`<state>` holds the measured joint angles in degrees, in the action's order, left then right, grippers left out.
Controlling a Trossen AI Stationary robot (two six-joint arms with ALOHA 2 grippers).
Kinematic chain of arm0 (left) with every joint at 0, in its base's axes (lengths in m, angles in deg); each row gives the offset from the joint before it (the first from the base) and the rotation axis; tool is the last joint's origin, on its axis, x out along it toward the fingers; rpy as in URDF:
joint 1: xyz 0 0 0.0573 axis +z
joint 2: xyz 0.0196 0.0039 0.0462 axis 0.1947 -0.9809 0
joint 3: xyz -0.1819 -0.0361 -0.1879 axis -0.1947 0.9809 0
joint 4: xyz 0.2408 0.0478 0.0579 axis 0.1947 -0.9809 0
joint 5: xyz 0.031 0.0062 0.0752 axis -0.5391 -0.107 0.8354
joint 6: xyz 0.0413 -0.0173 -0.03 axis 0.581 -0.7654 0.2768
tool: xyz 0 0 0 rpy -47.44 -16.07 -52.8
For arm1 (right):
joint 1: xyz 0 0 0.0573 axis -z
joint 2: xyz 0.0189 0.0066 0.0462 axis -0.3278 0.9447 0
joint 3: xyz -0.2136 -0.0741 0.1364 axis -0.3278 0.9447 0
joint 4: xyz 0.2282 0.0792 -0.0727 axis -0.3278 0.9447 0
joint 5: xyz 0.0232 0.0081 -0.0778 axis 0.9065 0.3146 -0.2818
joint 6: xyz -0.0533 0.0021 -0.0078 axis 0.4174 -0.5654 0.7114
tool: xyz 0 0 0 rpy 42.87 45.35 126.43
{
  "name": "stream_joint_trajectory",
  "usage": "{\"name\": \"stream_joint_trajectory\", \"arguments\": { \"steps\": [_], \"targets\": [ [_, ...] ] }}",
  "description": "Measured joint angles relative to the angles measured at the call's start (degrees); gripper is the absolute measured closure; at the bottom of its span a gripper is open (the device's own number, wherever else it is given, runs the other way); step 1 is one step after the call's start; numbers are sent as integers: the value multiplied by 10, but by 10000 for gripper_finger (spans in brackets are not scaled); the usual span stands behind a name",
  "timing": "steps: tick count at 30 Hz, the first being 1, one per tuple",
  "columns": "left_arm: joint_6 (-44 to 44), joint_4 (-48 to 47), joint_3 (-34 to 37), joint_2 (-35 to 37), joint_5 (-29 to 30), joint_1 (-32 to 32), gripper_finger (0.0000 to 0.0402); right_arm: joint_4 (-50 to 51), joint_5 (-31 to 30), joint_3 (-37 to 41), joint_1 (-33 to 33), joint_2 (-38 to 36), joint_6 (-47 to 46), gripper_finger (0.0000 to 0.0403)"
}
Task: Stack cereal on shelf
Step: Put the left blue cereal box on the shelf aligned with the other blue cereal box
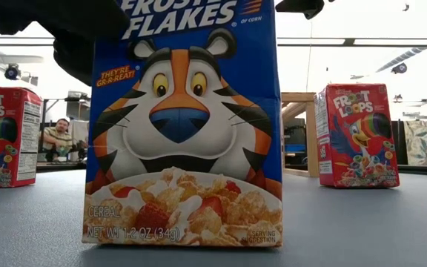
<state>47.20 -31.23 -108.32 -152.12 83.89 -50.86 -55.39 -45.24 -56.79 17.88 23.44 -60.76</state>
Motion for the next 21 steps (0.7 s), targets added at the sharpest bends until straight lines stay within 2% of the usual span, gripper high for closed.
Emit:
{"name": "stream_joint_trajectory", "arguments": {
  "steps": [11,15,21],
  "targets": [
    [8,0,0,0,5,2,243,0,0,0,0,0,0,177],
    [18,-2,0,7,5,4,258,0,0,0,0,0,1,177],
    [79,-16,-5,56,8,14,255,0,0,0,0,0,3,177]
  ]
}}
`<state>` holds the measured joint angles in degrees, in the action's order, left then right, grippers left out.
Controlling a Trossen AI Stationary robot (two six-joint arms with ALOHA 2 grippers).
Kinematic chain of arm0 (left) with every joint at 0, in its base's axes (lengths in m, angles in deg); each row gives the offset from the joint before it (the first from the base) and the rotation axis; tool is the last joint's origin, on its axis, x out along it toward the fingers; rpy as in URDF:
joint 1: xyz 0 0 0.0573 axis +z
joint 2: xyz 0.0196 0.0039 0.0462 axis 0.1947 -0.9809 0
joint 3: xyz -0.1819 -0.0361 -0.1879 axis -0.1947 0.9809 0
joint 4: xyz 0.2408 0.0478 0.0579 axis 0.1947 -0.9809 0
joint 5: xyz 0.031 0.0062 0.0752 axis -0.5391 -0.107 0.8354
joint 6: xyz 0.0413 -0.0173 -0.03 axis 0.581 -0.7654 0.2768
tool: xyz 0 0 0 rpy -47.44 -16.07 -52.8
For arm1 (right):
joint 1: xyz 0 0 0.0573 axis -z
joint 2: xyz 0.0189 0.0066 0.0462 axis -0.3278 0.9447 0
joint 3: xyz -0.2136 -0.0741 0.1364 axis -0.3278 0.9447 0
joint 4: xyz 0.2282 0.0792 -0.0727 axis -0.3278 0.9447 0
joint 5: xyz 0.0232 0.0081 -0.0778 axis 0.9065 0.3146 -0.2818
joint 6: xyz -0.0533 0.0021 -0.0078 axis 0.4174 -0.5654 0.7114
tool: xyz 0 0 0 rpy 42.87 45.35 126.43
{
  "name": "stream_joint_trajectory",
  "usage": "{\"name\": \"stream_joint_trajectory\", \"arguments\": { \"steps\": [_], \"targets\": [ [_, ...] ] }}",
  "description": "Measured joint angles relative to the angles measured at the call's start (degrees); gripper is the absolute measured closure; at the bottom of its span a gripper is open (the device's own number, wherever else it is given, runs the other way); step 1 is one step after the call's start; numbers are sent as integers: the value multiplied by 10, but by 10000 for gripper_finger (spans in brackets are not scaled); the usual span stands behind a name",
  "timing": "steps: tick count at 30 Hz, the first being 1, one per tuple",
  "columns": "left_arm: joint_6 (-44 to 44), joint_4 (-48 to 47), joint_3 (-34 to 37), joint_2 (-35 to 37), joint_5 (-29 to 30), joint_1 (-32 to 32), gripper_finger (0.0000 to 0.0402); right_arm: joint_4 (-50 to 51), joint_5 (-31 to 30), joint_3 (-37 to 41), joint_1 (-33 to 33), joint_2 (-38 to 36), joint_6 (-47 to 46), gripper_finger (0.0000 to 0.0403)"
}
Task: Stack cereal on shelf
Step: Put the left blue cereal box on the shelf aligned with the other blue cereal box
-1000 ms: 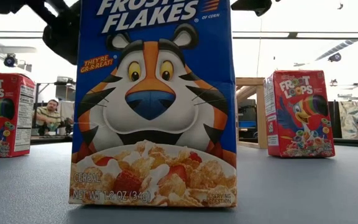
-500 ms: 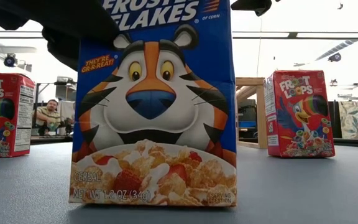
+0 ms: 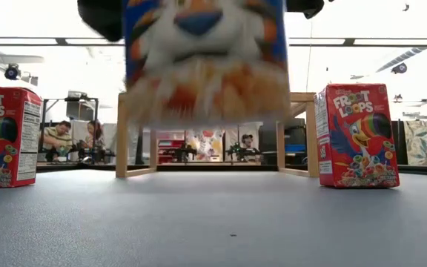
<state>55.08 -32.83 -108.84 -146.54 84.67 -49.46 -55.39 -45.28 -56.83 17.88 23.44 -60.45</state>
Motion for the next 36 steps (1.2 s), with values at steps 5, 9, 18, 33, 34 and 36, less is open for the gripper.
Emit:
{"name": "stream_joint_trajectory", "arguments": {
  "steps": [5,9,18,33,34,36],
  "targets": [
    [55,-54,0,73,20,22,253,-3,0,0,0,-1,9,177],
    [105,-88,2,132,32,43,252,-8,0,0,0,-6,12,177],
    [196,-139,5,227,30,99,252,-15,0,0,0,-24,13,177],
    [248,-145,5,278,-92,208,252,-20,0,0,0,-41,-3,177],
    [248,-145,5,278,-98,212,252,-20,0,0,0,-41,-3,177],
    [249,-146,5,278,-106,218,252,-20,0,0,0,-40,-2,177]
  ]
}}
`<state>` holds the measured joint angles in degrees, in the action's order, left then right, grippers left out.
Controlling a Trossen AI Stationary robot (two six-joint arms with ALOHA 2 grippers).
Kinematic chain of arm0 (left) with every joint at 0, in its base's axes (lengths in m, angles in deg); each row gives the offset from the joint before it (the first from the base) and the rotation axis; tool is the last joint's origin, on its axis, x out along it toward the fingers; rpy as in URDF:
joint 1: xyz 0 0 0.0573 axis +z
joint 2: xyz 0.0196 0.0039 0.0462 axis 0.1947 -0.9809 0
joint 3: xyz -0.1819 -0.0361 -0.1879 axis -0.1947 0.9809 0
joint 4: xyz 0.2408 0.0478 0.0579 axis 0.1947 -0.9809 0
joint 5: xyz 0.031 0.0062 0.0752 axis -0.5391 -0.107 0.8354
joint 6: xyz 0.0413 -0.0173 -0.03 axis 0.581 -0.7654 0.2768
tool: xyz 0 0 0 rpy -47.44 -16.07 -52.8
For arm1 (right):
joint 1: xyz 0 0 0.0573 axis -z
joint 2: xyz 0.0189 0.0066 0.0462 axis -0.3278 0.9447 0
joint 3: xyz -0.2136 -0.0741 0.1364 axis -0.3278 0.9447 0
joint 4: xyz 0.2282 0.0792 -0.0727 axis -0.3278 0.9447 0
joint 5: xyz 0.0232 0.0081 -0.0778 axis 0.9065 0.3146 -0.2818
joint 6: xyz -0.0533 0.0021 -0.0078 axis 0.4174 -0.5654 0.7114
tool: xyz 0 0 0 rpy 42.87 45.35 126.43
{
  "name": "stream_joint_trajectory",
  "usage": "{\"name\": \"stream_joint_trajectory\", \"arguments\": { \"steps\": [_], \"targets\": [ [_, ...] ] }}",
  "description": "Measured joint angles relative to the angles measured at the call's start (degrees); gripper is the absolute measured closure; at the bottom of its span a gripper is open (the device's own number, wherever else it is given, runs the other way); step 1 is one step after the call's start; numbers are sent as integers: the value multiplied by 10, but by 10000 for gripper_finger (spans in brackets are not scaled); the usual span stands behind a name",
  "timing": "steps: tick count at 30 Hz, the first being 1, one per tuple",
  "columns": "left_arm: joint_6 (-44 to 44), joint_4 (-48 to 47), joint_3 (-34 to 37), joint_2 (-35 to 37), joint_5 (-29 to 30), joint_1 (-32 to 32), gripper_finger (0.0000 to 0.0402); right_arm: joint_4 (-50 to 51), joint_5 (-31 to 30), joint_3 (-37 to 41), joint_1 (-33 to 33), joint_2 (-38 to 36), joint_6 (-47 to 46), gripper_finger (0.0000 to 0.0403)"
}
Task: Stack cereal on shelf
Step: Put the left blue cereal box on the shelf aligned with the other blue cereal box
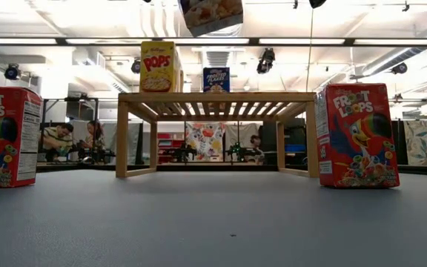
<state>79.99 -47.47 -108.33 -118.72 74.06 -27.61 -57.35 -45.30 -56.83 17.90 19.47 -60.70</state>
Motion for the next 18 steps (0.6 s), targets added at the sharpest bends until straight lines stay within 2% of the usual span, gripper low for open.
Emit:
{"name": "stream_joint_trajectory", "arguments": {
  "steps": [18],
  "targets": [
    [32,-15,-4,44,-17,37,252,-2,0,0,0,1,7,177]
  ]
}}
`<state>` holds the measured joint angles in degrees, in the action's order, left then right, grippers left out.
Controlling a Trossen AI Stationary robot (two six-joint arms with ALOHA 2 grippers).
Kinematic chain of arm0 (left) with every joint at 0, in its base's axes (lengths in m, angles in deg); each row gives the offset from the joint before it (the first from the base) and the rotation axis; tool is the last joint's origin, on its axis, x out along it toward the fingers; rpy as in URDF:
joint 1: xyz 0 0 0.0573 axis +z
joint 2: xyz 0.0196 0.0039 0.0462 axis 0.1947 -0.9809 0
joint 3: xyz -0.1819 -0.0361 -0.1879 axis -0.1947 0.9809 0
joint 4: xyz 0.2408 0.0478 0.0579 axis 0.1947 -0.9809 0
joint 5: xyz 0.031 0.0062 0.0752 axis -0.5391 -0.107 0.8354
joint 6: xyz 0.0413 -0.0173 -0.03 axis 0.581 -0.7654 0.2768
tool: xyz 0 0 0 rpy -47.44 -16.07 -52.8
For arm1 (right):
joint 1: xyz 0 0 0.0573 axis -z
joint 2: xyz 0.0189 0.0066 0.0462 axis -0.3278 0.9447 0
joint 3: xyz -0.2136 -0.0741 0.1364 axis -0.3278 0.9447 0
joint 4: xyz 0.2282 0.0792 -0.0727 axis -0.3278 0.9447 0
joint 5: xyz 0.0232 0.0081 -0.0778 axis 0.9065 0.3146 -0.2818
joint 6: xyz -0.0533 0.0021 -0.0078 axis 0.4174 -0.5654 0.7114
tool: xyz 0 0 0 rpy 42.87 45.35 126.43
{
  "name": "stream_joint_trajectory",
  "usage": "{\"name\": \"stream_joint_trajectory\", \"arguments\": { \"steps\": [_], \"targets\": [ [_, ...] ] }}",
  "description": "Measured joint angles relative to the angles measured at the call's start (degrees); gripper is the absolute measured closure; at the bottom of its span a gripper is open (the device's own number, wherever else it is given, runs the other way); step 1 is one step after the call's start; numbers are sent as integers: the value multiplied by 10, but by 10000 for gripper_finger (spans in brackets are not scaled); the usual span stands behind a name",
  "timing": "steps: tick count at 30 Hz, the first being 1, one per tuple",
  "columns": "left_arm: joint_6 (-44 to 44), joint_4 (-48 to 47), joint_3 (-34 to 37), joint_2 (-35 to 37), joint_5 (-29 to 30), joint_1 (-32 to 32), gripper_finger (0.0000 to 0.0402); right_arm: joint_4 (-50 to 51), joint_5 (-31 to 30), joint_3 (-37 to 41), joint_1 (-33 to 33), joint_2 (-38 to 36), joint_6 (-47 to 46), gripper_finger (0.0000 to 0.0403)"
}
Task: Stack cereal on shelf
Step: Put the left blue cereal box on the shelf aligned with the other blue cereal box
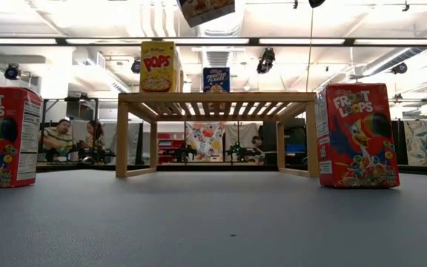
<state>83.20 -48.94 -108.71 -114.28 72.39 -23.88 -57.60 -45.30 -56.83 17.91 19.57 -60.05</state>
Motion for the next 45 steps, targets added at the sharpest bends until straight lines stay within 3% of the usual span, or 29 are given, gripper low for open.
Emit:
{"name": "stream_joint_trajectory", "arguments": {
  "steps": [22,30,38,45],
  "targets": [
    [3,-11,0,15,-2,2,252,-6,0,0,0,0,-1,177],
    [16,-14,0,24,-3,16,252,-26,-5,0,1,0,39,177],
    [19,-20,0,33,-51,65,252,-53,-29,0,1,0,66,177],
    [28,-19,0,34,-121,147,252,-54,-30,0,1,0,65,177]
  ]
}}
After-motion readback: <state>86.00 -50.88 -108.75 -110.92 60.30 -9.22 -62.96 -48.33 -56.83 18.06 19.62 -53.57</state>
